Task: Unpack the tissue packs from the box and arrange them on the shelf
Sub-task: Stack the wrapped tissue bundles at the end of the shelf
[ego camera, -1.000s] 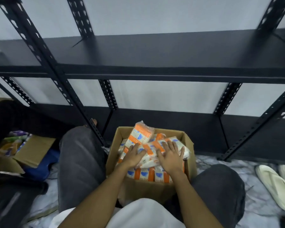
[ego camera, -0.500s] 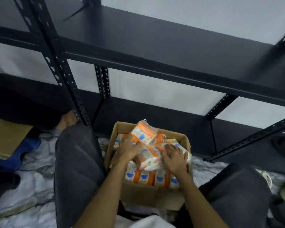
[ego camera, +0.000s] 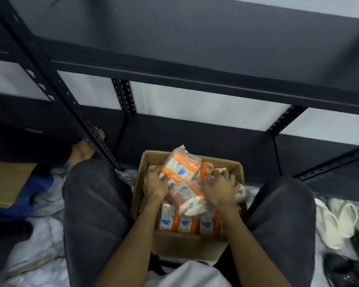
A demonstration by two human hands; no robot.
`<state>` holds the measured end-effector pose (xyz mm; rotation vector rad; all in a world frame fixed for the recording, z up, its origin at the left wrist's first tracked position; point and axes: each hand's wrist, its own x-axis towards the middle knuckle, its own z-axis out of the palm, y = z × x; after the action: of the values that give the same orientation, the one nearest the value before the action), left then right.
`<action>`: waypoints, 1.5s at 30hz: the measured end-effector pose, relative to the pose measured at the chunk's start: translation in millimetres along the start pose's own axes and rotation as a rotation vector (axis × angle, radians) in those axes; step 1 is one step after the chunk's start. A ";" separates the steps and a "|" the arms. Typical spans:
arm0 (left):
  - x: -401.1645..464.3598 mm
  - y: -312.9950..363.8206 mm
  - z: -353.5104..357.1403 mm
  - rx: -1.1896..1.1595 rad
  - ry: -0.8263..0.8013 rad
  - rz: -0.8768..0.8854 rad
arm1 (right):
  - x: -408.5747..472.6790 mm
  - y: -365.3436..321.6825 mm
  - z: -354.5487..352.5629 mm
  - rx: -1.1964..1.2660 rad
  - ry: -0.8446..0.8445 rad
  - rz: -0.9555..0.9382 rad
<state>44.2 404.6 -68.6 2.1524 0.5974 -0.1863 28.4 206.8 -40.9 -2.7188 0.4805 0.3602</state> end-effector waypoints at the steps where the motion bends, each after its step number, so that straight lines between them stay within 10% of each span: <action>1: -2.3 1.5 -2.0 -0.023 0.015 -0.007 | 1.0 -2.0 0.5 0.052 0.003 -0.005; 8: -26.3 21.2 -14.3 -0.067 0.103 0.210 | -6.1 -19.3 -24.3 0.656 0.068 -0.266; 14: -52.8 60.4 -23.0 0.113 0.130 0.651 | -4.3 -8.0 -54.0 0.492 0.204 -0.348; 18: -53.3 70.5 -38.6 0.290 -0.014 0.701 | 3.8 23.3 -61.7 0.875 -0.118 -0.280; 26: -25.1 68.8 -70.1 0.338 -0.576 0.482 | -9.5 49.6 -72.6 1.090 -0.129 -0.246; 33: -55.7 119.8 -87.6 0.187 -0.626 0.561 | -45.4 36.3 -90.8 1.080 0.241 -0.102; 45: -130.1 271.7 -152.6 -0.267 -0.605 0.776 | -112.2 1.5 -245.5 1.204 0.798 -0.493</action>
<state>48.9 341.7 263.2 1.7861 -0.5314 -0.2877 -29.1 142.6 215.0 -1.5672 0.0965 -0.8909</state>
